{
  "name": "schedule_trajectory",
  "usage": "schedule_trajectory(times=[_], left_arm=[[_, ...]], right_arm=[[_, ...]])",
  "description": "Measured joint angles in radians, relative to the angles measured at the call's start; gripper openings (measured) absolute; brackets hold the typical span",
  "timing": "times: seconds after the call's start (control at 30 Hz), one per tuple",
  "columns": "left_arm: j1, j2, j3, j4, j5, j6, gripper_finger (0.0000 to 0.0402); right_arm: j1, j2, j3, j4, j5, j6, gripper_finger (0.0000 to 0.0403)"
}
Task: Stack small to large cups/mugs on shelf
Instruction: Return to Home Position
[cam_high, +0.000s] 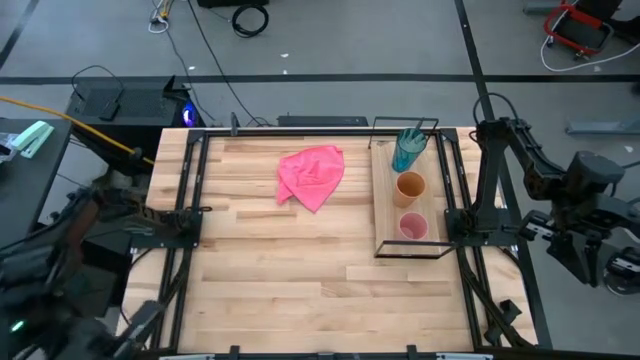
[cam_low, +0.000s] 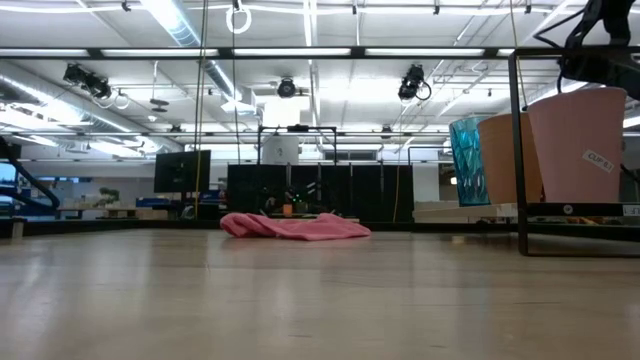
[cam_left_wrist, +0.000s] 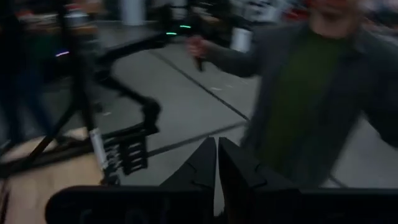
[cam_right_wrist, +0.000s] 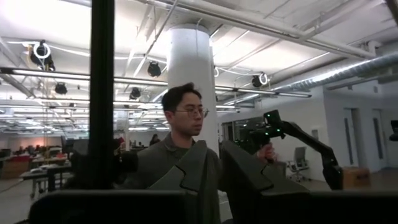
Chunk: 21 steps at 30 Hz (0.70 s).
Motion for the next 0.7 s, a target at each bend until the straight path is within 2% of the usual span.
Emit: schedule_trajectory(times=[0.13,0.27,0.43,0.7], left_arm=[[0.093,-0.048,-0.002,-0.010,0.285,0.135,0.0031],[0.176,-0.108,0.000,-0.089,0.404,0.141,0.0036],[0.275,-0.191,-0.002,-0.123,0.627,0.236,0.0031],[0.371,-0.296,-0.003,-0.251,0.678,0.242,0.0027]], right_arm=[[-0.029,-0.003,0.000,-0.003,0.000,0.019,0.0057],[-0.038,-0.004,0.000,-0.027,-0.007,0.043,0.0057],[-0.038,-0.004,0.000,-0.056,-0.041,0.043,0.0057],[-0.038,-0.016,0.000,-0.077,-0.041,0.054,0.0057]])
